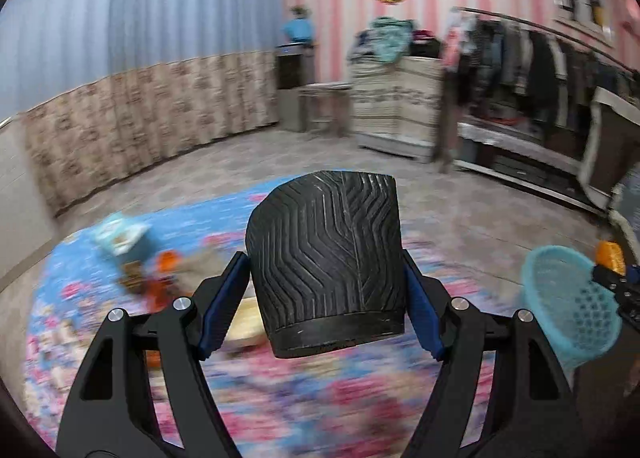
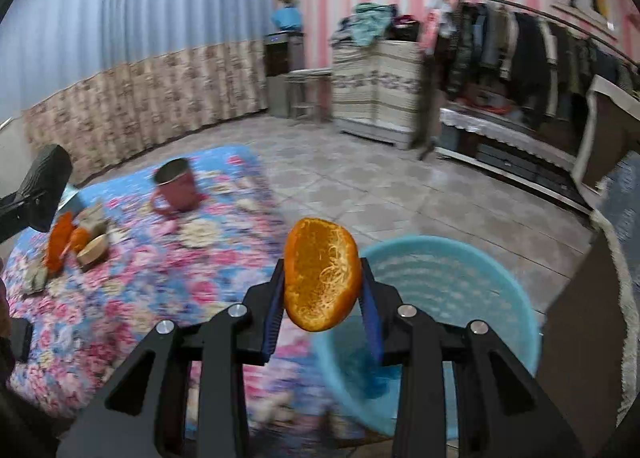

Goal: Collect trash

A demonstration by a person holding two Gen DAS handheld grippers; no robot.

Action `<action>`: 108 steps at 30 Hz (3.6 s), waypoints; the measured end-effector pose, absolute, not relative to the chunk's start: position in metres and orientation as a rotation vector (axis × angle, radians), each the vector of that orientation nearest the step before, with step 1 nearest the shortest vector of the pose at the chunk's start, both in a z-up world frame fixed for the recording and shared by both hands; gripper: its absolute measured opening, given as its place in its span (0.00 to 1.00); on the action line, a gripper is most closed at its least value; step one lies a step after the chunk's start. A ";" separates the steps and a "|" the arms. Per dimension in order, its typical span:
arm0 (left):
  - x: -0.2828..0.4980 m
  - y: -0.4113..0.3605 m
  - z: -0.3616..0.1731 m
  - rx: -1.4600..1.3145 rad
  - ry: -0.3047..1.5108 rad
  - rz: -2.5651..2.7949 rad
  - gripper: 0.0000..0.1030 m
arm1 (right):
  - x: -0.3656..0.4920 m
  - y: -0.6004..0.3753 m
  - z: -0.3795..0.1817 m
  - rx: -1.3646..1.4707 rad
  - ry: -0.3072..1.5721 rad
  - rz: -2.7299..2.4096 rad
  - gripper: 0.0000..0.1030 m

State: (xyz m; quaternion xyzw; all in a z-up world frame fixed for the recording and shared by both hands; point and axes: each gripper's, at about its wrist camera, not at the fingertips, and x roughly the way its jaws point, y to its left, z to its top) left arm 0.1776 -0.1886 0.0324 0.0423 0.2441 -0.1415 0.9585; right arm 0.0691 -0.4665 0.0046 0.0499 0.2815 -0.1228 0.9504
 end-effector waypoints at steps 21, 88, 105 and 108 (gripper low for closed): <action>0.142 -0.442 -0.030 0.250 0.580 -0.725 0.70 | 0.011 -0.597 -0.022 0.246 0.545 -0.494 0.34; 0.141 -0.086 0.031 0.110 0.515 -0.113 0.95 | 0.096 -0.387 0.005 0.161 0.488 -0.256 0.96; 0.150 0.028 -0.008 0.006 0.560 0.045 0.95 | 0.132 -0.275 -0.009 0.021 0.511 -0.084 0.96; 0.153 0.041 -0.012 0.004 0.569 0.061 0.95 | 0.141 -0.270 -0.014 0.022 0.523 -0.069 0.96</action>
